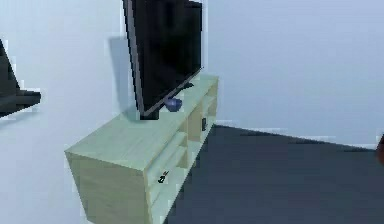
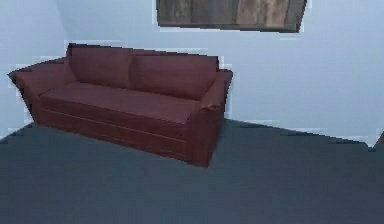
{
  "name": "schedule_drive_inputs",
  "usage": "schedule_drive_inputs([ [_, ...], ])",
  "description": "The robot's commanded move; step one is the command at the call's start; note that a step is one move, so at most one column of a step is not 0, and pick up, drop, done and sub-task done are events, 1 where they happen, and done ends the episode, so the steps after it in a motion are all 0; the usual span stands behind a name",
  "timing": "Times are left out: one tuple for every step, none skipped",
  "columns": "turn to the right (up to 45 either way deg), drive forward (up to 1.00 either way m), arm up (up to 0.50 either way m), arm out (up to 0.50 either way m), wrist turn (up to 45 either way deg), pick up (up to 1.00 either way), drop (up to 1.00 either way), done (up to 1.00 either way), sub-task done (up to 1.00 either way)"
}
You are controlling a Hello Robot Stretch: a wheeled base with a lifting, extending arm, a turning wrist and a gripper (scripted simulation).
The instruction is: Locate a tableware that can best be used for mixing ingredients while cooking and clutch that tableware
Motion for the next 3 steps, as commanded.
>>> schedule_drive_inputs([
  [6.0, 0.0, 0.0, 0.0, 0.0, 0.0, 0.0, 0.0, 0.0],
  [0.0, 0.4, 0.0, 0.0, 0.0, 0.0, 0.0, 0.0, 0.0],
  [-45.0, 0.0, 0.0, 0.0, 0.0, 0.0, 0.0, 0.0, 0.0],
])
